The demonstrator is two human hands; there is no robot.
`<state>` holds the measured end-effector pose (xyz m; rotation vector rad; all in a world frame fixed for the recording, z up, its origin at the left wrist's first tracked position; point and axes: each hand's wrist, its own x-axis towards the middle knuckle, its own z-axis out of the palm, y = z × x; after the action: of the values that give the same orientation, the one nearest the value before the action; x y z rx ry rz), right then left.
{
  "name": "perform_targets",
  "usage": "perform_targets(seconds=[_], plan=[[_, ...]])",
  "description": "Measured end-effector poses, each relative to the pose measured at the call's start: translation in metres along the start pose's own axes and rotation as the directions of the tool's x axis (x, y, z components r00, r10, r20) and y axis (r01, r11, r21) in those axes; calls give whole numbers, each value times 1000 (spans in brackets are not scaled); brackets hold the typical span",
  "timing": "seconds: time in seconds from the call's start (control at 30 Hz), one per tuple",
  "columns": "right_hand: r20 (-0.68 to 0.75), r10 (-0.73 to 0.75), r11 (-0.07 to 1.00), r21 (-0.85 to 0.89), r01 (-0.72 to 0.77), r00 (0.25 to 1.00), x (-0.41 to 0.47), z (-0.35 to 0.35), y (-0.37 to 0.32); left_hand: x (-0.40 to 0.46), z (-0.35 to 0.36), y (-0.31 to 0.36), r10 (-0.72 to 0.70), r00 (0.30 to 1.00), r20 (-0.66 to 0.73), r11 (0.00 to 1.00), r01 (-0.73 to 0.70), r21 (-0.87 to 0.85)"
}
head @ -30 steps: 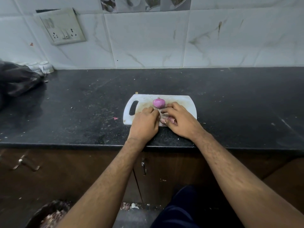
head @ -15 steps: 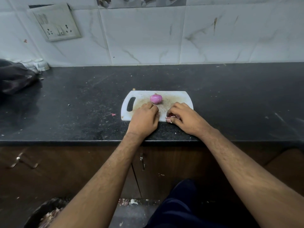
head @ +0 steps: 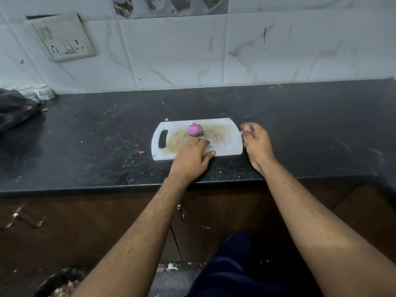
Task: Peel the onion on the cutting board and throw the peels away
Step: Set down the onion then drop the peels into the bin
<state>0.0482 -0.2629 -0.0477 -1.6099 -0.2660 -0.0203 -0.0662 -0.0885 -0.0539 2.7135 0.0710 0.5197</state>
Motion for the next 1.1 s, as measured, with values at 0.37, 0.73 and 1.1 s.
perform_targets(seconds=[0.37,0.73,1.1], plan=[[3,117,954,278,-113,993,2,-3,-2,55,43,50,-207,966,154,969,181,167],[-26,122,946,304,-109,992,4,-5,-3,41,49,65,59,982,181,996,-71,61],[-30,172,925,350,-151,985,-1,-4,-4,12,31,65,78,997,-4,983,-77,-166]])
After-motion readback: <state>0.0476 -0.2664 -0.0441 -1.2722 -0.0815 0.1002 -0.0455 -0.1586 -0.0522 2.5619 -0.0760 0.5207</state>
